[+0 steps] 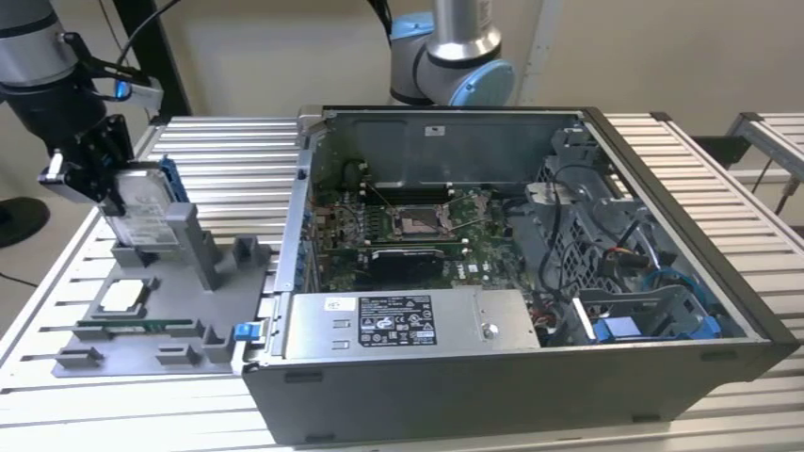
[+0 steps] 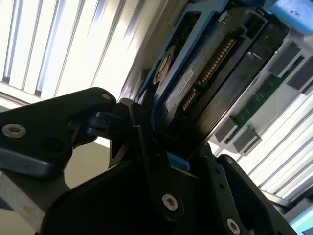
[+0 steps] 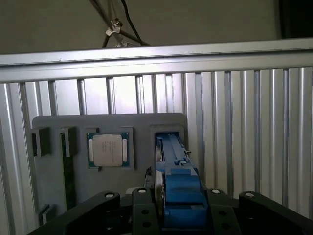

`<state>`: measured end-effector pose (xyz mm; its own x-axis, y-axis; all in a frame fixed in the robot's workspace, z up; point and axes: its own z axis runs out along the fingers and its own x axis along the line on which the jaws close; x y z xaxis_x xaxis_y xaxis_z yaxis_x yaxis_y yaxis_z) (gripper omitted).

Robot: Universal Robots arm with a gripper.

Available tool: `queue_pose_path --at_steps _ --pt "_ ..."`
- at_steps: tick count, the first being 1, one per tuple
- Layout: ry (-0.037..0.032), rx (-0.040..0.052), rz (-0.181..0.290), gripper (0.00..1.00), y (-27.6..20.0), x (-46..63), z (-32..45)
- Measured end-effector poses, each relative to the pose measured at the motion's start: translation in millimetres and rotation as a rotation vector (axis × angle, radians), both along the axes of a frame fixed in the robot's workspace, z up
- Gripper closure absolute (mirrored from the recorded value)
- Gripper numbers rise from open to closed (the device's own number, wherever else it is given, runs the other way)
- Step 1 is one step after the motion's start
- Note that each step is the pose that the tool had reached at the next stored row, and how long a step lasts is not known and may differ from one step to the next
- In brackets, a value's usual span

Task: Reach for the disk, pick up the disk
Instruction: 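Pick up the disk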

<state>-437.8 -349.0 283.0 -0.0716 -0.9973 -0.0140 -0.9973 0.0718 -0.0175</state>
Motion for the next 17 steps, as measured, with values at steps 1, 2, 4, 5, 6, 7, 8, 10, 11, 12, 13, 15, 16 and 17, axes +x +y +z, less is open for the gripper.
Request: queue_pose_path --at_steps 1,2,4,5,6,7,8,10,11,12,13,15,16,17 --pt "-0.0001 0.0001 0.0 1.0 0.0 0.0 2.7" --pt "0.0 0.0 0.0 1.0 0.0 0.0 5.4" --pt "0.0 0.0 0.0 1.0 0.0 0.0 10.5" --pt "0.0 0.0 0.0 1.0 0.0 0.0 12.5" --pt "0.0 0.0 0.0 1.0 0.0 0.0 14.6" --pt "0.0 0.0 0.0 1.0 0.0 0.0 16.5" --pt "0.0 0.0 0.0 1.0 0.0 0.0 18.4" --pt "0.0 0.0 0.0 1.0 0.0 0.0 21.9" --pt "0.0 0.0 0.0 1.0 0.0 0.0 23.6" --pt "0.0 0.0 0.0 1.0 0.0 0.0 25.2" --pt "0.0 0.0 0.0 1.0 0.0 0.0 26.6" --pt "-0.0001 0.0 0.0 1.0 0.0 0.0 29.5" --pt "-0.0001 0.0 0.0 1.0 0.0 0.0 30.6" --pt "-0.0001 0.0 0.0 1.0 0.0 0.0 31.5"
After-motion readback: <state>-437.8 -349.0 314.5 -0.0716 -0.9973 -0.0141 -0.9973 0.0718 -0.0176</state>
